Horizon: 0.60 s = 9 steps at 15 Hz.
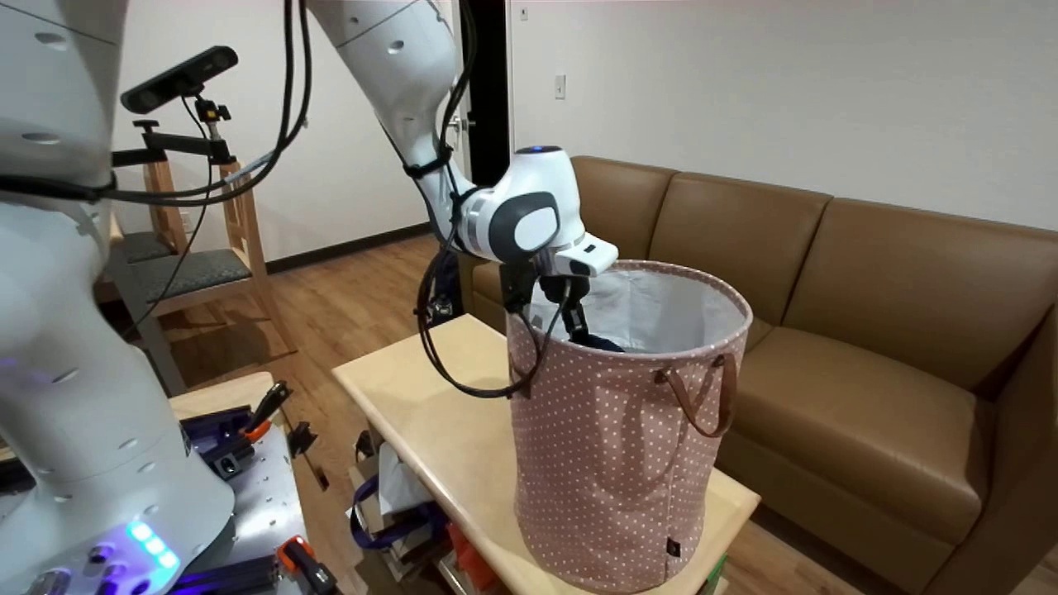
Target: Put the black object into the basket on the right side of the table
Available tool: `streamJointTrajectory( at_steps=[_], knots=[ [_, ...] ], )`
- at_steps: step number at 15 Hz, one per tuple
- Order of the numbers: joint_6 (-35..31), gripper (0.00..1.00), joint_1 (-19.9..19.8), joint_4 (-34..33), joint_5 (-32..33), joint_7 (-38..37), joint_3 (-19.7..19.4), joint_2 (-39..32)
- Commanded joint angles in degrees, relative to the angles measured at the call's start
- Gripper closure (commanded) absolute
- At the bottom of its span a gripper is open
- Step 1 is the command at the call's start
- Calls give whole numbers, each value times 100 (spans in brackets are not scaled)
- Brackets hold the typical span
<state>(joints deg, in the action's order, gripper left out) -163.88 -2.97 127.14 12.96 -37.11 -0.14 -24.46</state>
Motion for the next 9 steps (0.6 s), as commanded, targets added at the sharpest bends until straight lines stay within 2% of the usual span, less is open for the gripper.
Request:
streamJointTrajectory(
  at_steps=[1, 5, 7, 9],
  knots=[
    [462, 31, 177, -462, -748, 1287, 171, 181],
    [1146, 5, 656, -479, -690, 1287, -207, 1005],
    [1766, 0, 759, -479, -591, 1169, -250, 1496],
    [2428, 0, 849, -483, -276, 842, -290, 2031]
  ],
)
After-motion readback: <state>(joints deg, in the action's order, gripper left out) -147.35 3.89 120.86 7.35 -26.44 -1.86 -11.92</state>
